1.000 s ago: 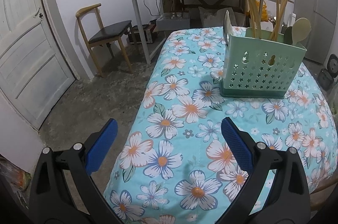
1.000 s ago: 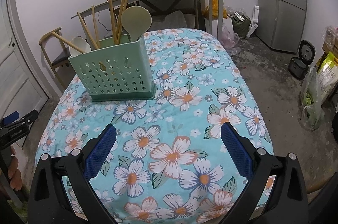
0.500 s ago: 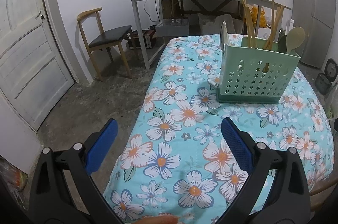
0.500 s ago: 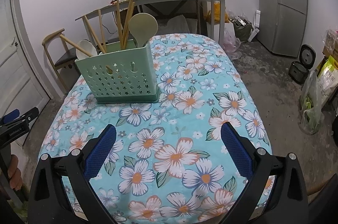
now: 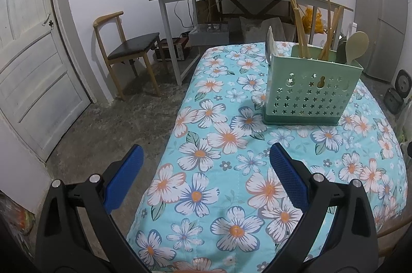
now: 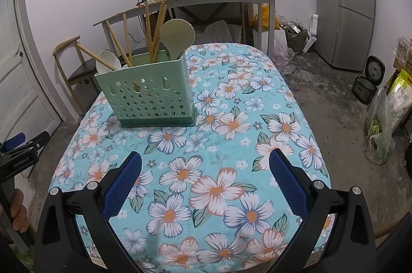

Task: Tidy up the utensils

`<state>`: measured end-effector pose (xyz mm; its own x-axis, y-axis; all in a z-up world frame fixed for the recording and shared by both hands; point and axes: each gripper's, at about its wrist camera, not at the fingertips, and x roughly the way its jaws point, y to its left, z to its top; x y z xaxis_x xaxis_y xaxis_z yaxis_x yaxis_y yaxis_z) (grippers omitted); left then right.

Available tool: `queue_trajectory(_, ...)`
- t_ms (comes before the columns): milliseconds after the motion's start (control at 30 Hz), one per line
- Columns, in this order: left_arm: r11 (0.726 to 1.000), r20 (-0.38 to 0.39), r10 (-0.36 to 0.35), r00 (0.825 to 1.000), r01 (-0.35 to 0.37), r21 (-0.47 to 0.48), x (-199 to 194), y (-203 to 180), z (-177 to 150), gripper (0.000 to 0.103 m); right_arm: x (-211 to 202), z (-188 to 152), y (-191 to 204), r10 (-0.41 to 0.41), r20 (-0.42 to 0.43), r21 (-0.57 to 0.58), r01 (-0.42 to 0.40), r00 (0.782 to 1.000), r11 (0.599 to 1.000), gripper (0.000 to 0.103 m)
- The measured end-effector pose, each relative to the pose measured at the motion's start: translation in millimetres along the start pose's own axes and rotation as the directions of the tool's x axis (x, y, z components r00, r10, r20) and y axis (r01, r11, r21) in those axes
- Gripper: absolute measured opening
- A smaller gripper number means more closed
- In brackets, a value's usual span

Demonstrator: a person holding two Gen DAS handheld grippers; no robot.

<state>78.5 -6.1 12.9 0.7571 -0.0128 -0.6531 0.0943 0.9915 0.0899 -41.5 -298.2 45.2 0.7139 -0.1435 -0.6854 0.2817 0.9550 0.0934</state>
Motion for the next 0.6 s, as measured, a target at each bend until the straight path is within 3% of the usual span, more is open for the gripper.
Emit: queue_trajectory(600,1.000,0.001,-0.001,1.000,0.001,0.002,-2.4,-0.1,-0.2,0.095,-0.2,0.0,0.7,0.000,0.002,-0.001,0.000,1.000,1.000,0.096)
